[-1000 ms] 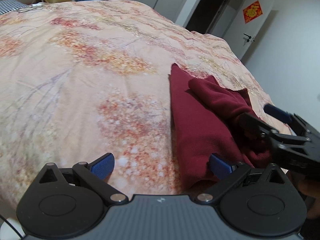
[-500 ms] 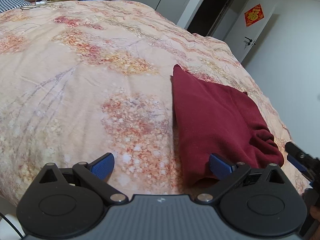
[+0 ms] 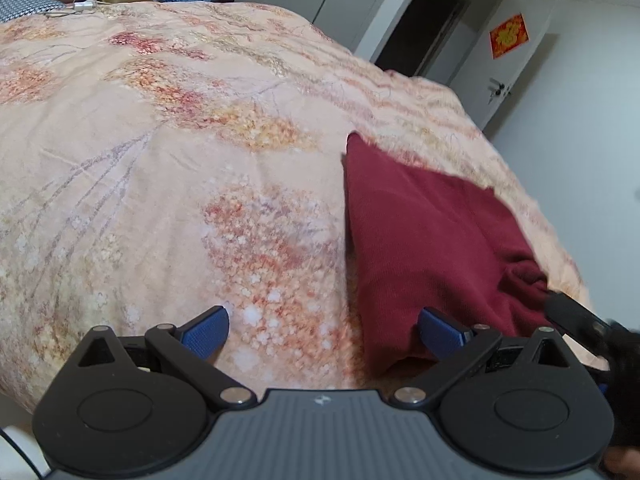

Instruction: Fold small clothes

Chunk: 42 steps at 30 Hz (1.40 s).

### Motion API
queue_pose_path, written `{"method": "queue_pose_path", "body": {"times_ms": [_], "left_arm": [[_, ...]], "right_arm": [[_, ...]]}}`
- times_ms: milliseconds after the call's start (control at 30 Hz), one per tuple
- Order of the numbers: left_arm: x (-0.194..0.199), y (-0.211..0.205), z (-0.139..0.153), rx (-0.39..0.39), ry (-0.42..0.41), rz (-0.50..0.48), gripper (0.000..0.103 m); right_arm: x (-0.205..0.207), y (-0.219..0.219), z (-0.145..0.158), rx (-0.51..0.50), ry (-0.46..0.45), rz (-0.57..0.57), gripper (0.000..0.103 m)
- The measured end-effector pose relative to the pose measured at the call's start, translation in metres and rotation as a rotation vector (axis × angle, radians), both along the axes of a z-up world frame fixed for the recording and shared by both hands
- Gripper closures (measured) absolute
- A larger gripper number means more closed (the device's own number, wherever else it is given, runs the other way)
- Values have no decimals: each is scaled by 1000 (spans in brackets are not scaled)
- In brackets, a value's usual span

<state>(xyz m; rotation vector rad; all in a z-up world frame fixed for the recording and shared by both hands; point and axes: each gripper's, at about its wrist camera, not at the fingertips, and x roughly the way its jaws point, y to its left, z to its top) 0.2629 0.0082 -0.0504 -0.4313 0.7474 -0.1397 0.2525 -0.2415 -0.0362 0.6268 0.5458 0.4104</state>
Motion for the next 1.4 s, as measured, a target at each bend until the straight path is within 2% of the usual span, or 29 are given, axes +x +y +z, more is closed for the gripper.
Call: {"method": "queue_pose_path", "body": {"times_ms": [100,200,267,400,500,633,733,800,867,967,1167,1267,1333,1400], "left_arm": [[5,0,6,-50,-44,13,0],[19,-8,5,-29,-34,14,0],[25,-13,1,-9,-11,16,0],[27,-16,-5,-6,-9,9,0],[29,-17,-5,-13,-6,11,0],[34,-24,-3,-17,-1,5,0],[38,-36,1,-26,-3,-22,0],[39,-44,2,-44,-12,-49,0],[40,-53,0,-50,-10,-71,0],[42,-62,-9,-33,19,-85,0],[39,-64,-10,-23,19,-88,0],[38,-65,-10,-15,18,-90,0],[37,-64,-10,-13,18,-93,0],[36,-64,-9,-14,19,-98,0]], "right_arm": [[12,5,-5,22,-7,-108,3],[14,12,-12,48,-25,-228,3],[12,14,-17,49,-49,-306,8],[27,7,-21,12,-49,-395,33],[42,-2,-20,-12,-41,-416,73],[51,-13,-8,-90,-110,-383,85],[40,-23,9,-165,-199,-380,86],[32,-34,11,-203,-226,-397,86],[29,-44,3,-213,-194,-406,86],[26,-52,-26,-180,-93,-405,84],[21,-50,-40,-171,-88,-397,73],[18,-51,-40,-174,-88,-393,65],[11,-50,-38,-182,-87,-386,50],[5,-50,-38,-197,-89,-359,39]]}}
